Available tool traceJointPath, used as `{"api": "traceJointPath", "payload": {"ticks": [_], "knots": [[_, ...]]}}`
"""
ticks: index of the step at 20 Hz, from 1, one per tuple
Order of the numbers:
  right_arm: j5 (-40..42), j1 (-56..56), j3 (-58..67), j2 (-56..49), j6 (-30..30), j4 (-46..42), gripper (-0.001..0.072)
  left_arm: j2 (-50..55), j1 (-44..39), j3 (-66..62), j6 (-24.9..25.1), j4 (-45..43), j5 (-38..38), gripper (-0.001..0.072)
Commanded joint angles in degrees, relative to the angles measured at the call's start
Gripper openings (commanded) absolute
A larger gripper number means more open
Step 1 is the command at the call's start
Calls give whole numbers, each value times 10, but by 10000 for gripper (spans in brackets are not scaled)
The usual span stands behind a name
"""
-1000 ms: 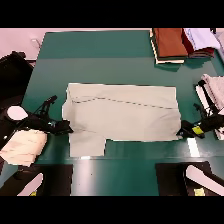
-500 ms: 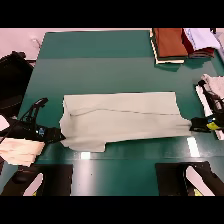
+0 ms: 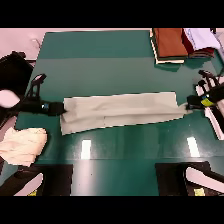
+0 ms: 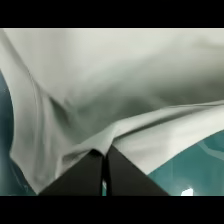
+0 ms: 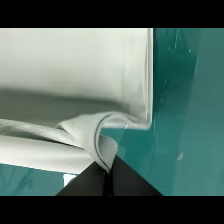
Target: Fold the shirts.
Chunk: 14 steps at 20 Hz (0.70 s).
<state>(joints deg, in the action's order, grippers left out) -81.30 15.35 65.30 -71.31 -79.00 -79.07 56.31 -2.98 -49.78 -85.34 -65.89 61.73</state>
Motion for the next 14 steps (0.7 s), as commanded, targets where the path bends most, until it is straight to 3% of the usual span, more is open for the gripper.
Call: {"api": "traceJointPath", "payload": {"ticks": [1,3,4,5,6,7,10,11,13,14], "knots": [[31,-26,74,-88,-19,37,19,136,0,-72,14,3,-64,21],[35,-25,107,-127,-18,91,21,185,0,-100,14,3,-72,22],[38,-23,123,-145,-10,113,90,198,0,-108,14,3,-73,24],[42,-18,137,-159,-5,130,316,203,0,-113,14,3,-75,212],[43,-12,148,-171,-2,148,513,203,0,-119,11,3,-77,546],[42,-3,155,-177,14,163,532,203,0,-130,2,2,-71,638],[27,38,145,-179,53,166,532,203,0,-167,0,6,-37,637],[18,57,133,-179,63,166,533,203,0,-174,-1,11,-29,543],[16,96,97,-179,83,166,533,203,0,-174,4,44,-27,20],[20,113,77,-179,97,167,533,203,-2,-174,5,65,-31,30]]}}
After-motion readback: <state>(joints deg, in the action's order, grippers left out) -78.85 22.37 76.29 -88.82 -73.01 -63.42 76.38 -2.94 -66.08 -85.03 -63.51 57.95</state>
